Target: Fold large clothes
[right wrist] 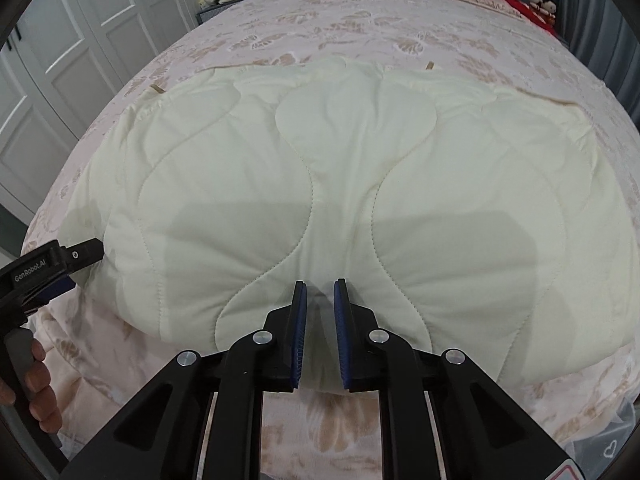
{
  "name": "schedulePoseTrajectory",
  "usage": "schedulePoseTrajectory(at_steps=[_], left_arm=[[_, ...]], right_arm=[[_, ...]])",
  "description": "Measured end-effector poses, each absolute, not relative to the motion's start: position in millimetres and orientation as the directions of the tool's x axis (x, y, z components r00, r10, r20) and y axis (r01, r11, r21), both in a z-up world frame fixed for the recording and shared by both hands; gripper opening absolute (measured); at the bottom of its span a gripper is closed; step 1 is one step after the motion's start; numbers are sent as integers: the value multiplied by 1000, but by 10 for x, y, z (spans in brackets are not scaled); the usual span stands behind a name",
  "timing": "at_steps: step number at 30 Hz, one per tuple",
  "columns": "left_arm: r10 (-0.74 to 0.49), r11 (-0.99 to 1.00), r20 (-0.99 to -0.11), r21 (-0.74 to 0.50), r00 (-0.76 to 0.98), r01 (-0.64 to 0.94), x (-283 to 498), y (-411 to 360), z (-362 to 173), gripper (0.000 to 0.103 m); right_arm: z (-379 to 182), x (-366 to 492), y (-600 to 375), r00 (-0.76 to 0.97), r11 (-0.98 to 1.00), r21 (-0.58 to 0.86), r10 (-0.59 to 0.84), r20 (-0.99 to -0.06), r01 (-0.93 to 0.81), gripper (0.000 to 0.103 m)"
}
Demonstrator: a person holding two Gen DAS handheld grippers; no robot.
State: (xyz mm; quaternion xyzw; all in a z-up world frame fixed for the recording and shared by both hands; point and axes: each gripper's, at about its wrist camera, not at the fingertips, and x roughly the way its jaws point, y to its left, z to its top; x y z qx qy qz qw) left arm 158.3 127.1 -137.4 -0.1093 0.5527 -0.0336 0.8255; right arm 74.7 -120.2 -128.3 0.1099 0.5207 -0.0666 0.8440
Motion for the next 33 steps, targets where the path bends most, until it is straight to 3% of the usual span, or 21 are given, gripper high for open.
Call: schedulePoseTrajectory(at_steps=[11, 19, 26, 29, 33], left_arm=[[-158, 977, -906, -201, 392, -72, 1750, 1142, -1488, 98], [-126, 988, -908, -151, 400, -31, 1781, 1068, -1402, 98], [-276, 946, -888, -318, 368, -59, 1882, 1161, -1493, 98], [-333, 926, -868, -375, 367, -45, 1887, 1199, -1475, 89], [-386, 907, -854, -420, 350, -23, 1857, 1211, -1345, 52]], right_arm=[[-1411, 787, -1179, 451, 970, 99, -13, -892, 223, 11], [-1416, 804, -1183, 450, 972, 97, -10, -893, 213, 11], [-1414, 813, -1179, 449, 973, 96, -8, -893, 209, 11], [-1415, 821, -1175, 447, 975, 93, -8, -894, 203, 11], [-1417, 827, -1178, 446, 975, 92, -9, -895, 204, 11]])
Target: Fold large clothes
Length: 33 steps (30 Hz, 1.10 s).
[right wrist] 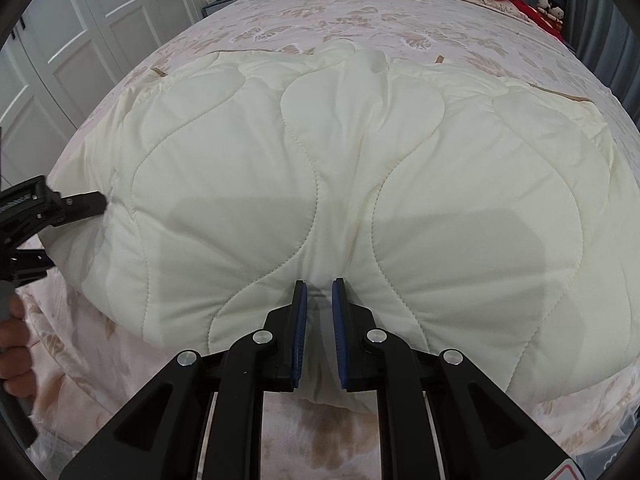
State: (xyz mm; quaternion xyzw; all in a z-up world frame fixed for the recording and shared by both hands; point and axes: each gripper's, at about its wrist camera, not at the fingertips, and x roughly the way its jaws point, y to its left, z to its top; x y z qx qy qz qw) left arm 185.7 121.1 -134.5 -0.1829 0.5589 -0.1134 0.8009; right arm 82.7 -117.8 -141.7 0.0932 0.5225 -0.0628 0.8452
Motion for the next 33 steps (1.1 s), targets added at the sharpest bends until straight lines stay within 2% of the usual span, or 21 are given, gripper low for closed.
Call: schedulePoseTrajectory(at_steps=[1, 4, 9, 13, 15, 18, 23, 33], left_arm=[[-388, 909, -851, -418, 353, -7, 1846, 1194, -1281, 42], [-395, 912, -832, -405, 390, 59, 1749, 1078, -935, 34], [-434, 901, -782, -382, 447, 207, 1534, 685, -313, 32], [-431, 896, -770, -302, 471, 326, 1273, 231, 21, 32], [-406, 894, -768, -223, 496, 388, 1100, -48, 149, 32], [-384, 886, -771, -153, 508, 438, 961, -346, 222, 32], [-365, 873, -779, -96, 510, 479, 911, -691, 229, 32], [-331, 842, -806, -17, 490, 540, 683, -1241, 103, 32]], right_arm=[[-1418, 829, -1180, 445, 974, 92, -9, -895, 205, 11], [-1419, 826, -1190, 445, 973, 98, -7, -895, 211, 11], [-1423, 802, -1273, 450, 961, 148, 29, -892, 232, 11], [-1381, 798, -1320, 434, 960, 158, 43, -900, 232, 9], [-1293, 772, -1338, 416, 964, 130, 22, -909, 234, 8], [-1104, 637, -1339, 410, 976, 13, -78, -909, 216, 4], [-943, 288, -1524, 412, 962, -163, -243, -878, 221, 4], [-1070, -187, -2402, 354, 915, -137, -280, -892, 378, 5]])
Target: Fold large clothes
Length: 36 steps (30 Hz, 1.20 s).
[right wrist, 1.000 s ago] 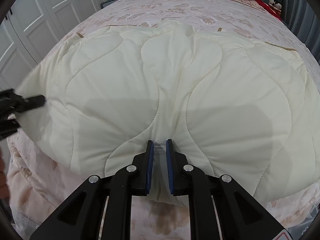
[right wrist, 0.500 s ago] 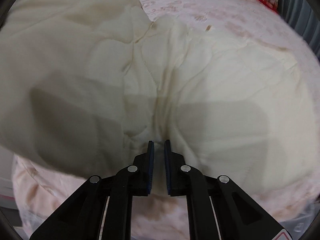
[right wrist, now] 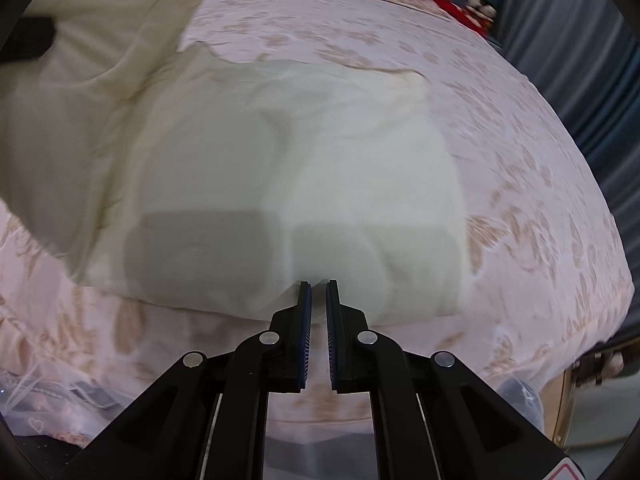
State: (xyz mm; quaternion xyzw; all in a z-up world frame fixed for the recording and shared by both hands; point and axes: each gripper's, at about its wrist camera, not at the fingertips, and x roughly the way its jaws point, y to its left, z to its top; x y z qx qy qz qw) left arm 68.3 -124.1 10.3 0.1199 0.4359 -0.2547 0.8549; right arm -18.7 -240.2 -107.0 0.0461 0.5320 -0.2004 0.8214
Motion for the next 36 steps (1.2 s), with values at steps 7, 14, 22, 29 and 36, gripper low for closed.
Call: schedulePoseTrajectory(at_steps=[7, 14, 22, 29, 36], left_arm=[[-290, 820, -833, 38, 472, 571, 550, -1673, -112, 32], [-257, 796, -868, 60, 425, 602, 448, -2115, -430, 31], [-201, 780, -884, 116, 422, 615, 382, -2428, -696, 31], [-144, 754, -885, 191, 442, 628, 293, -2597, -899, 32], [-296, 825, -855, -4, 427, 564, 291, -2203, -299, 56]], right_arm=[[-1126, -403, -2734, 344, 901, -117, -276, -897, 418, 5], [-1134, -578, -2939, 334, 894, -117, -280, -900, 433, 5], [-1169, -735, -3110, 326, 889, -97, -263, -908, 447, 5], [-1178, -901, -3218, 327, 882, -60, -236, -915, 467, 5], [-730, -1005, -3301, 437, 881, 18, -217, -873, 472, 39]])
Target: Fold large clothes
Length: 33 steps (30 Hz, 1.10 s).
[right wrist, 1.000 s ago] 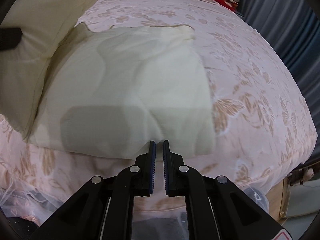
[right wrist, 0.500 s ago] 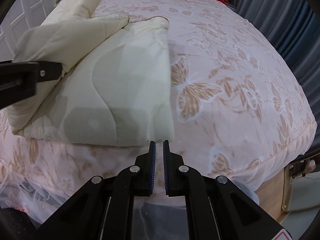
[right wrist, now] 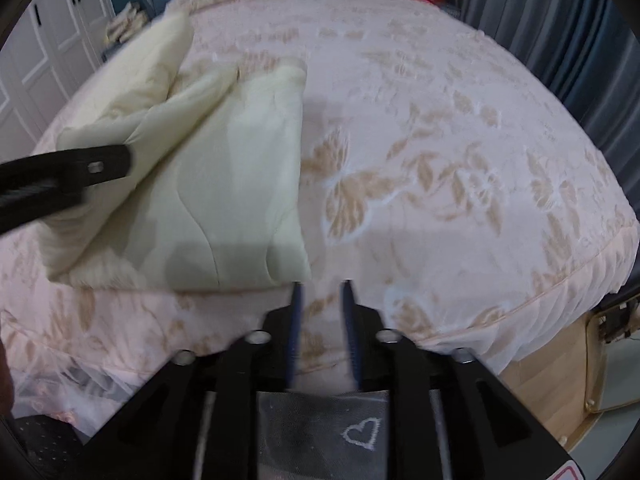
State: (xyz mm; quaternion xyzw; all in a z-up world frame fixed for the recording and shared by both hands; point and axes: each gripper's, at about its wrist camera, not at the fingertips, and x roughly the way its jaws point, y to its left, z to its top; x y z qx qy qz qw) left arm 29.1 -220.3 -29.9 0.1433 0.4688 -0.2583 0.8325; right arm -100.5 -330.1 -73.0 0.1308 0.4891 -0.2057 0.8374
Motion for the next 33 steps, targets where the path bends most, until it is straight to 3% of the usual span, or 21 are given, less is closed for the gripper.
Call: schedulePoseTrajectory(at_steps=[3, 6, 10, 14, 17, 18, 22, 25, 33], left_arm=[[-382, 849, -821, -131, 423, 513, 377, -1880, 34, 61], [-366, 885, -786, -128, 498, 448, 491, -1507, 289, 63], [-353, 921, -781, -193, 515, 338, 643, -963, 369, 64], [-246, 954, -811, -105, 531, 282, 728, -724, 263, 64], [-183, 960, -828, -35, 531, 276, 749, -657, 172, 64], [-173, 959, -832, -21, 527, 283, 743, -658, 140, 64], [-175, 949, -851, -12, 496, 314, 722, -680, 31, 64], [-193, 942, -854, -23, 483, 335, 666, -750, 30, 64], [-280, 898, -831, -48, 481, 438, 659, -1269, 171, 64]], right_arm=[[-455, -966, -3231, 511, 897, 66, -186, -839, 436, 49], [-189, -861, -3083, 580, 920, 107, -145, -802, 378, 60], [56, -541, -2828, 639, 945, 158, -65, -767, 285, 68], [104, -225, -2656, 648, 952, 195, -5, -762, 237, 69], [26, 24, -2518, 605, 962, 147, -24, -796, 232, 69], [-37, 103, -2499, 580, 963, 135, -25, -815, 232, 68], [-260, 213, -2527, 508, 970, 121, -2, -862, 211, 24], [-275, 78, -2680, 496, 963, 134, 0, -868, 235, 17], [-373, -580, -3226, 445, 923, 78, -107, -889, 378, 16]])
